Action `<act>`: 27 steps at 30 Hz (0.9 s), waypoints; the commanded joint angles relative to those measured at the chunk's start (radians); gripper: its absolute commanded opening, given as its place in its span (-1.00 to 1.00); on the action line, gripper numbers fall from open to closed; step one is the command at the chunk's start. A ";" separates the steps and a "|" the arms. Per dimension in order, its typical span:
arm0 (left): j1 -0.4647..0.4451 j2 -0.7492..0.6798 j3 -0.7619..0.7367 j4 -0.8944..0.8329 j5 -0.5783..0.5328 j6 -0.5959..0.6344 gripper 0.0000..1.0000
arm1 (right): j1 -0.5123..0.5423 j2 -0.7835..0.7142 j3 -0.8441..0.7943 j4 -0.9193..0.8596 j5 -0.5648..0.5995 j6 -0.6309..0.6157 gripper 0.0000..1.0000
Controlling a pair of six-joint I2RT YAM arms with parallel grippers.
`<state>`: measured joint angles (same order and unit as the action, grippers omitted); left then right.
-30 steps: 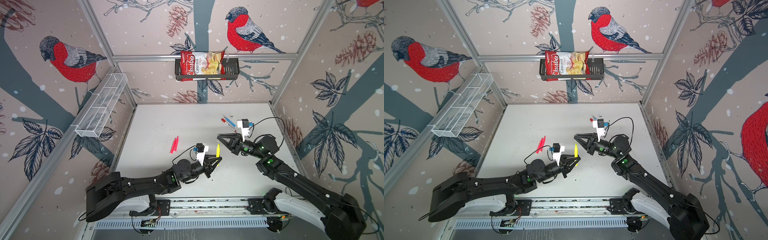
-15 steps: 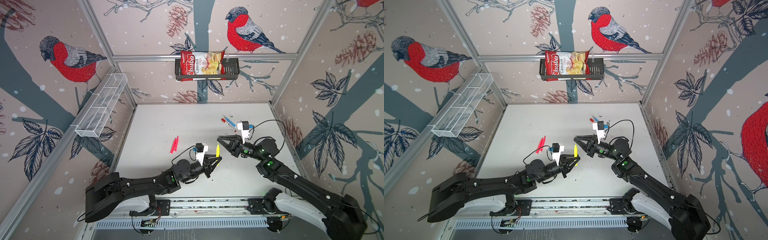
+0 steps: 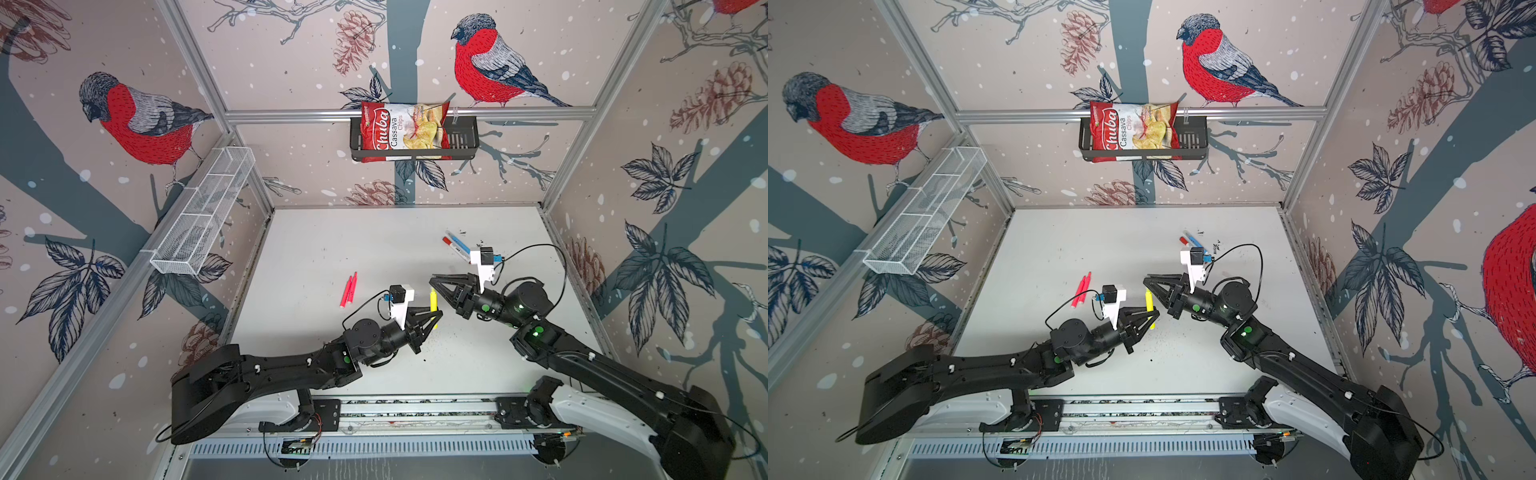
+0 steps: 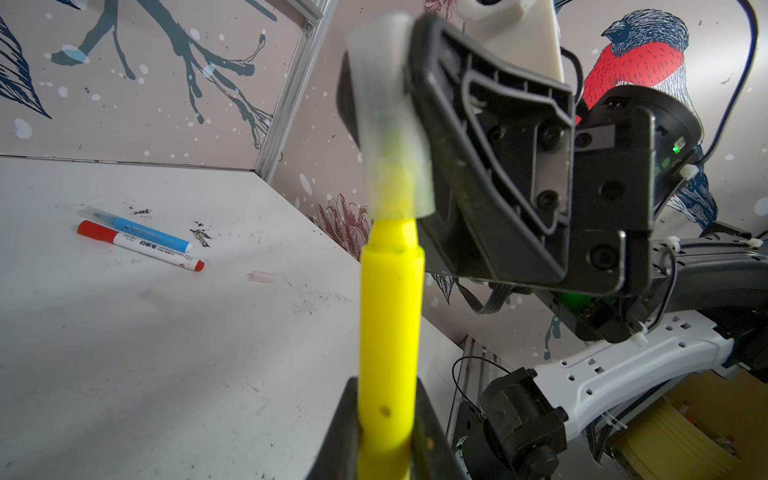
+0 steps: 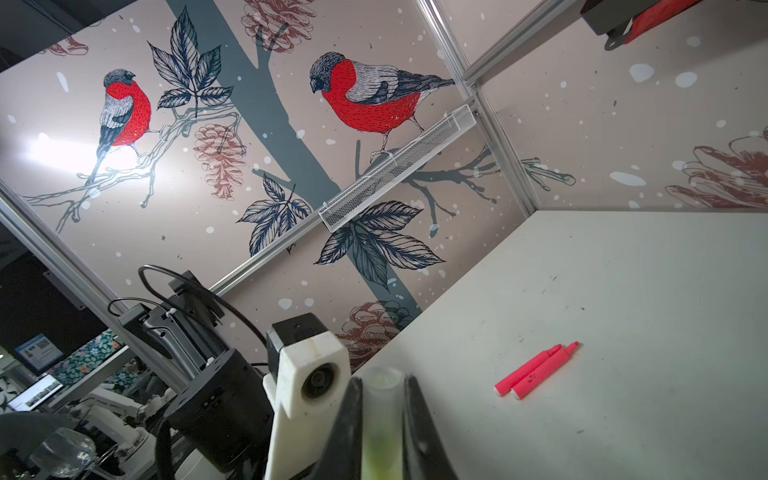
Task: Insert the pens into the pen caps
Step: 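Push the clear cap down onto the highlighter tip with the right gripper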
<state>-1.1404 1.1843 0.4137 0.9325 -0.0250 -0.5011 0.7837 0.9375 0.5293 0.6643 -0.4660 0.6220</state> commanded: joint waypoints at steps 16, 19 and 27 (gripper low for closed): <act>0.008 -0.100 0.006 0.052 -0.013 0.031 -1.00 | 0.134 -0.020 0.011 -0.258 0.266 -0.168 -0.83; 0.017 -0.122 0.002 0.054 -0.012 0.026 -1.00 | 0.148 -0.016 0.003 -0.267 0.270 -0.172 -0.84; 0.084 -0.174 -0.021 0.109 0.066 -0.027 -1.00 | 0.170 -0.006 -0.029 -0.246 0.233 -0.171 -0.83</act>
<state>-1.0840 1.0344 0.3901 0.7708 0.0448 -0.5159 0.9482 0.9211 0.5190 0.5858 -0.1883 0.4675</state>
